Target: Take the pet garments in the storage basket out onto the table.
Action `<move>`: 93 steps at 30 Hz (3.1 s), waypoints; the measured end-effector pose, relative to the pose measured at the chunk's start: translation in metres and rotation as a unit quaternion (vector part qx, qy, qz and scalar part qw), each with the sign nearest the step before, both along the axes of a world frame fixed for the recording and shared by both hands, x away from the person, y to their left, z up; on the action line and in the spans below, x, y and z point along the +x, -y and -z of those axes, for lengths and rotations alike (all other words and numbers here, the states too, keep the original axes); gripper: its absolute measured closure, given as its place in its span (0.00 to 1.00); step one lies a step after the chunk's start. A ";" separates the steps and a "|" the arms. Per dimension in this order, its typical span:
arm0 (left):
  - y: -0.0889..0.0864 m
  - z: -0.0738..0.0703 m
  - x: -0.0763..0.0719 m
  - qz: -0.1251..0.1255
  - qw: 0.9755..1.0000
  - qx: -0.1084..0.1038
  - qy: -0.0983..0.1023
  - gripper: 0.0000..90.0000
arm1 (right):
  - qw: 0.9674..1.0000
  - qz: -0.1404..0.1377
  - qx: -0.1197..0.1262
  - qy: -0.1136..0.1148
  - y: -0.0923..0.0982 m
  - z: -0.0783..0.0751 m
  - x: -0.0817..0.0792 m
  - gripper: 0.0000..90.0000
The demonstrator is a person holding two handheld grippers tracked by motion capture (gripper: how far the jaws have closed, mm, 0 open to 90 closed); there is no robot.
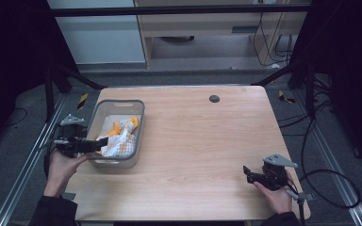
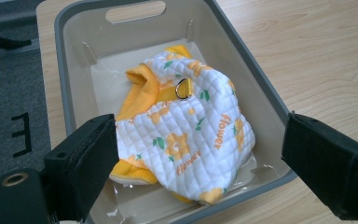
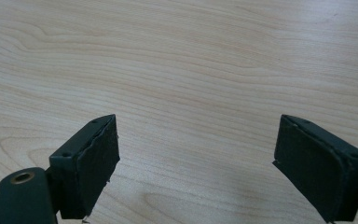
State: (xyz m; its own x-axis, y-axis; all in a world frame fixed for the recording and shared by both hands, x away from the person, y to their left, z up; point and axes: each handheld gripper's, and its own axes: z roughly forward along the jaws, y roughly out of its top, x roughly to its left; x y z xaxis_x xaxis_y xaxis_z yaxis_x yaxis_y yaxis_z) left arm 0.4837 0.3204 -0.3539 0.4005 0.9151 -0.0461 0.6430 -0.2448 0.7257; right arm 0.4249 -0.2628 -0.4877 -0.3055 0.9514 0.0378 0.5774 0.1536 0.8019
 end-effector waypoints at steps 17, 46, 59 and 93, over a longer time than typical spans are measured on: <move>0.015 0.012 0.026 0.013 0.999 0.027 -0.036 0.14 | 1.000 -0.005 -0.004 -0.005 -0.001 0.001 0.000 0.15; 0.035 0.033 0.047 0.032 0.995 0.040 -0.082 0.25 | 1.000 -0.014 -0.008 -0.016 -0.002 0.003 0.003 0.15; 0.043 0.043 0.053 0.041 0.993 0.052 -0.099 0.33 | 1.000 -0.016 -0.005 -0.022 -0.003 0.003 0.002 0.15; 0.051 0.065 0.063 0.058 0.987 0.066 -0.134 0.84 | 0.999 -0.022 -0.010 -0.028 -0.004 0.004 0.003 0.14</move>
State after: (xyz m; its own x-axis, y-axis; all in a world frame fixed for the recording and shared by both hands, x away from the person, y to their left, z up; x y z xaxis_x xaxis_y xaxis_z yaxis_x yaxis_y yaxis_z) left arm 0.5463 0.2699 -0.4189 0.4922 0.8692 -0.0480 0.7695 -0.4087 0.4908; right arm 0.4279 -0.2591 -0.4917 -0.3458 0.9376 0.0372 0.6128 0.1956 0.7656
